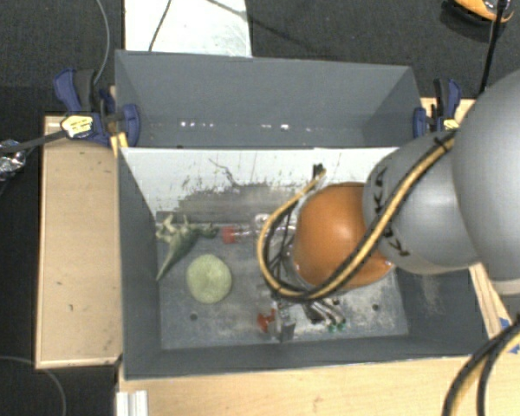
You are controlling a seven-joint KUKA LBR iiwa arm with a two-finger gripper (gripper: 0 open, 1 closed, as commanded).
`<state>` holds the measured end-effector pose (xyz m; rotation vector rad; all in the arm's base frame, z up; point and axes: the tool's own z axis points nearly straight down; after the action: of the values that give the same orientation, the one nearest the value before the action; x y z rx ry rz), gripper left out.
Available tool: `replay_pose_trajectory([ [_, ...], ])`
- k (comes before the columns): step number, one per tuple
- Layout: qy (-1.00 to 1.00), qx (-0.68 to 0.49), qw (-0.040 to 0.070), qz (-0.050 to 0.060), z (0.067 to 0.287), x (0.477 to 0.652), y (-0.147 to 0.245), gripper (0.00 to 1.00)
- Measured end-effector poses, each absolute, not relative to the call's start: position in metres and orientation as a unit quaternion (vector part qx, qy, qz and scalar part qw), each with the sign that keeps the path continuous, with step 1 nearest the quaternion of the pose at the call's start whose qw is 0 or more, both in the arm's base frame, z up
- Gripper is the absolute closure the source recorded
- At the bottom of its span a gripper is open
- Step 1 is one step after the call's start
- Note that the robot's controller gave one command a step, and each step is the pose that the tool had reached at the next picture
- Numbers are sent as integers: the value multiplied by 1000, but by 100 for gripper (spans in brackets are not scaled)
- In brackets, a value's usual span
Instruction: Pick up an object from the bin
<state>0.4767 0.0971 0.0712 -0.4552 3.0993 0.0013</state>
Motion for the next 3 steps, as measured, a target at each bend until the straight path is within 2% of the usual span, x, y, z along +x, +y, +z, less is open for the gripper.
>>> replay_pose_trajectory([
  [2,988,-152,3,1,71,478,97,100],
  [3,985,-172,5,1,99,480,97,100],
])
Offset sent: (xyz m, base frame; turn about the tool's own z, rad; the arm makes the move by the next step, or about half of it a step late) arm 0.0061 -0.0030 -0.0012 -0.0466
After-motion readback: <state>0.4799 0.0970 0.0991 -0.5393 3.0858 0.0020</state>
